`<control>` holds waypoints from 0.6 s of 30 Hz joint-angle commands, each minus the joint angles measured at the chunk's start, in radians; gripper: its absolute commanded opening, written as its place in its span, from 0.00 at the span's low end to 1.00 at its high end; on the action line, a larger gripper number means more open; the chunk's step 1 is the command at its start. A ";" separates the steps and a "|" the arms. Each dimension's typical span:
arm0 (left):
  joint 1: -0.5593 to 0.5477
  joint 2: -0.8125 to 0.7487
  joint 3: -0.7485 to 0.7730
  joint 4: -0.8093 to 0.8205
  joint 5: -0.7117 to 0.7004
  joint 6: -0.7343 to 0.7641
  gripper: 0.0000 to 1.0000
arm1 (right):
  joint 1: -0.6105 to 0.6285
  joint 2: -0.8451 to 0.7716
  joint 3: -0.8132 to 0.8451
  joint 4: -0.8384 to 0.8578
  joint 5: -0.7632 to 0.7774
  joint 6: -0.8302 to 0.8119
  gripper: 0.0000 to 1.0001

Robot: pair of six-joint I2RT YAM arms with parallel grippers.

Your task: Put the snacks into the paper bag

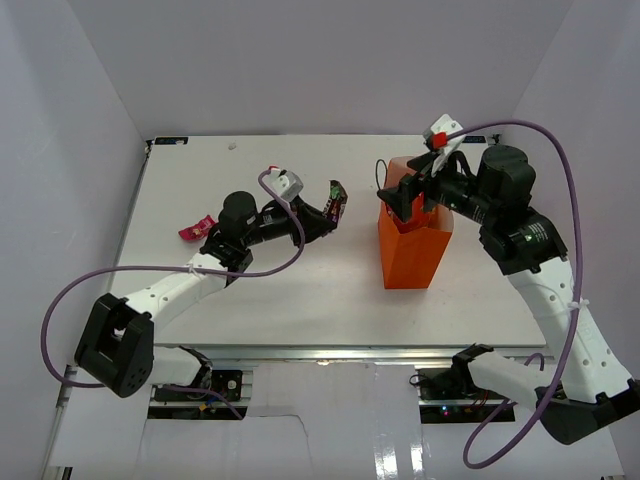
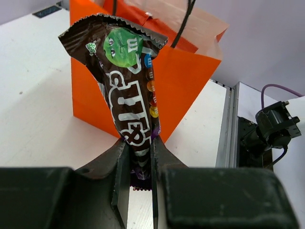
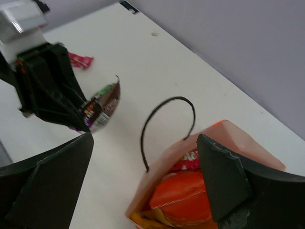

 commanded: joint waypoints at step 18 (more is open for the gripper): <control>-0.094 -0.178 0.062 0.029 -0.120 0.093 0.14 | 0.123 0.250 0.148 0.218 -0.214 0.388 1.00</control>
